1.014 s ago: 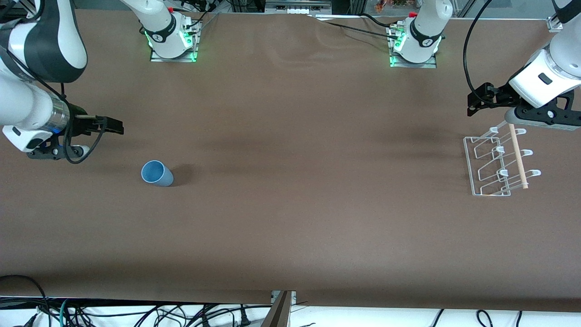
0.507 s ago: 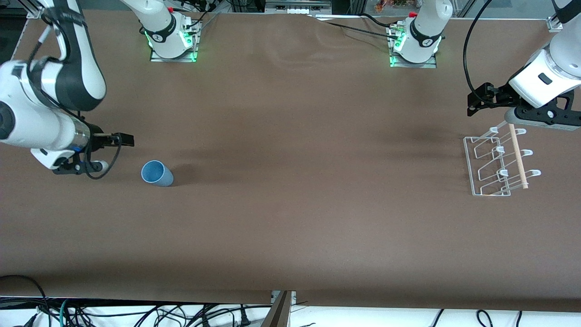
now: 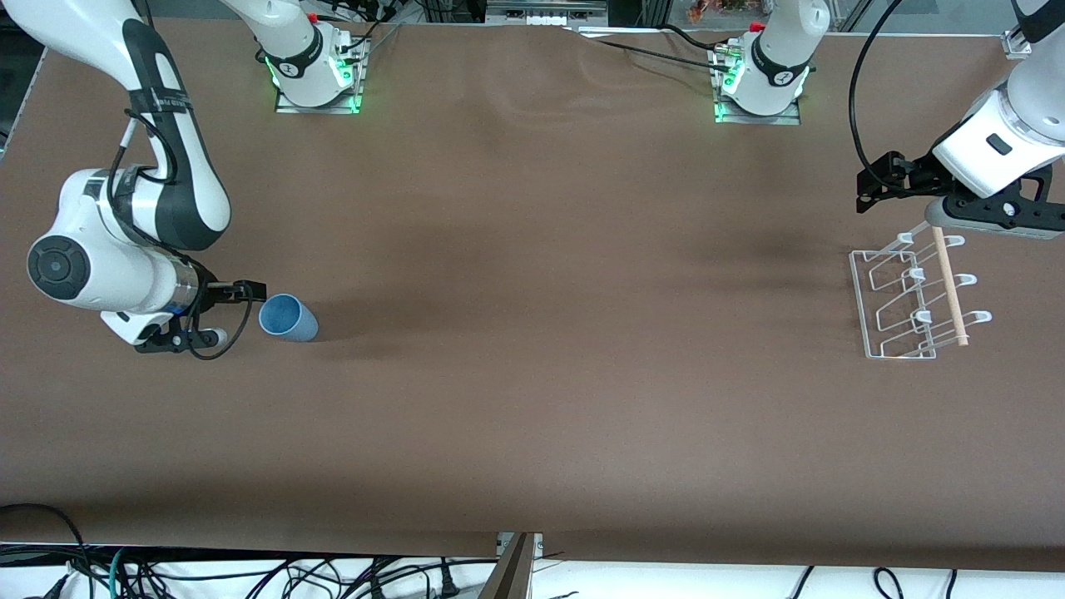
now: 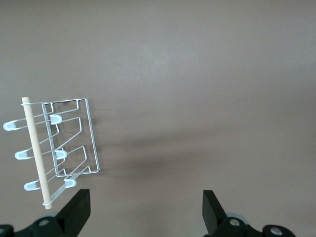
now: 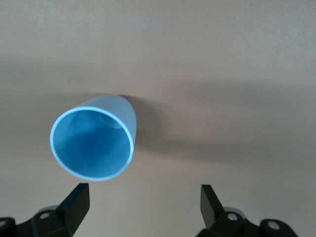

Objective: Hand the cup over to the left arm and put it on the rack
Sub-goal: 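Move the right gripper down to the blue cup, then close the right gripper on the blue cup rim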

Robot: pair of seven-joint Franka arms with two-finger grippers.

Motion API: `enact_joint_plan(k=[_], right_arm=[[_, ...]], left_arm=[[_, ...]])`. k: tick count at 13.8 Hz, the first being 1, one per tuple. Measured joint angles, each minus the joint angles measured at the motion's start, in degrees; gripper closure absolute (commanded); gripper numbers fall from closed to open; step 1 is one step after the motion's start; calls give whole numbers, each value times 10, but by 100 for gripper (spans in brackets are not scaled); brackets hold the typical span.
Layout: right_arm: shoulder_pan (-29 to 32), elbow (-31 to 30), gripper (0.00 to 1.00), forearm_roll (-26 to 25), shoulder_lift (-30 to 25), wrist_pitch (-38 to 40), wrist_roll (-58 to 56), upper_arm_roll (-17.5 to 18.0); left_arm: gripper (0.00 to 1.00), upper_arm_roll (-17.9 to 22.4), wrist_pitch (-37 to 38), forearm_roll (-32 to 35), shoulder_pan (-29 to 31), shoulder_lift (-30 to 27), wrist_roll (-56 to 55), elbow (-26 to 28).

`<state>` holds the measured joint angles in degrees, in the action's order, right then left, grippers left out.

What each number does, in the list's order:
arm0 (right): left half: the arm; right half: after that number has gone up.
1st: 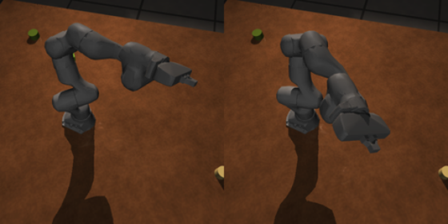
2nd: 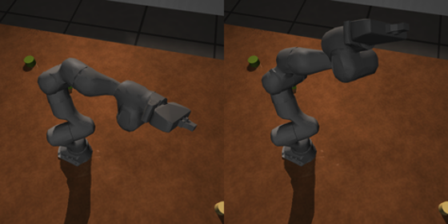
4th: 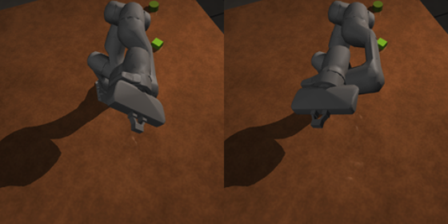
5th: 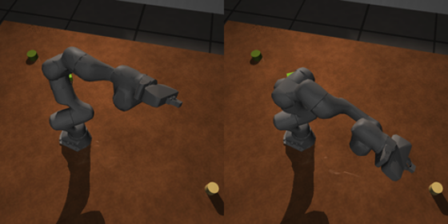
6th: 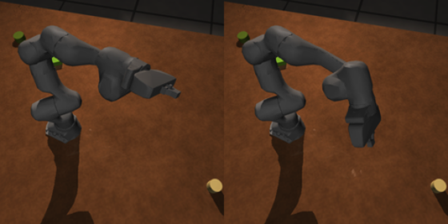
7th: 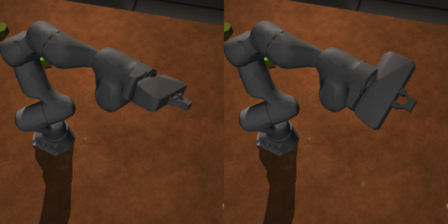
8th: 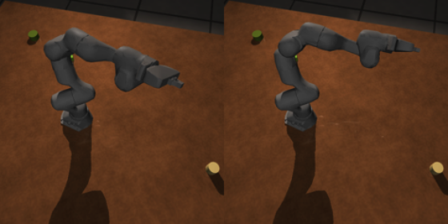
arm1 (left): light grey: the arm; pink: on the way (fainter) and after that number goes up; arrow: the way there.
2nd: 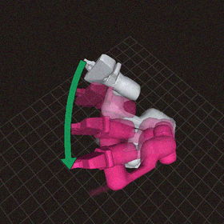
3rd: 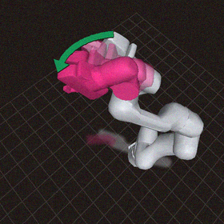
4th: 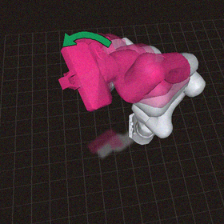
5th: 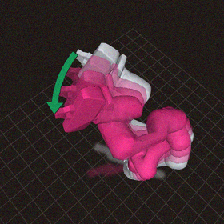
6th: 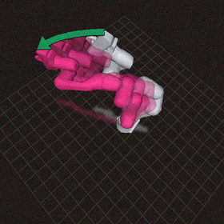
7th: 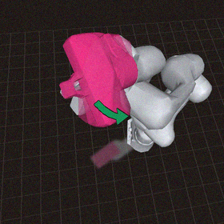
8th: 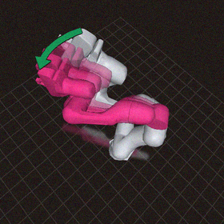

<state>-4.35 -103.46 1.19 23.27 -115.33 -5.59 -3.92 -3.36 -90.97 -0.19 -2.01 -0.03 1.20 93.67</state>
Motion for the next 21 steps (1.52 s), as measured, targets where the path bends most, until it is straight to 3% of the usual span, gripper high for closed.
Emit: enact_joint_plan(k=[10,11,12,13,14,21], right_arm=[[0,1,2,0,49,-60,0,1],[-1,1,11,0,53,-61,0,2],[-1,1,35,0,58,-65,0,2],[-2,1,71,0,65,-71,0,3],[-3,1,100,0,72,-75,0,4],[-14,9,100,2,80,-79,28,10]], left_arm=[[0,-1,-11,0,-1,0,0,5],[0,-2,-12,0,-2,0,0,5],[0,-2,-13,0,-2,0,0,5],[0,-2,-13,0,-2,0,0,6],[0,-3,-13,0,-2,0,0,6],[0,-3,-13,0,-2,0,0,7]])
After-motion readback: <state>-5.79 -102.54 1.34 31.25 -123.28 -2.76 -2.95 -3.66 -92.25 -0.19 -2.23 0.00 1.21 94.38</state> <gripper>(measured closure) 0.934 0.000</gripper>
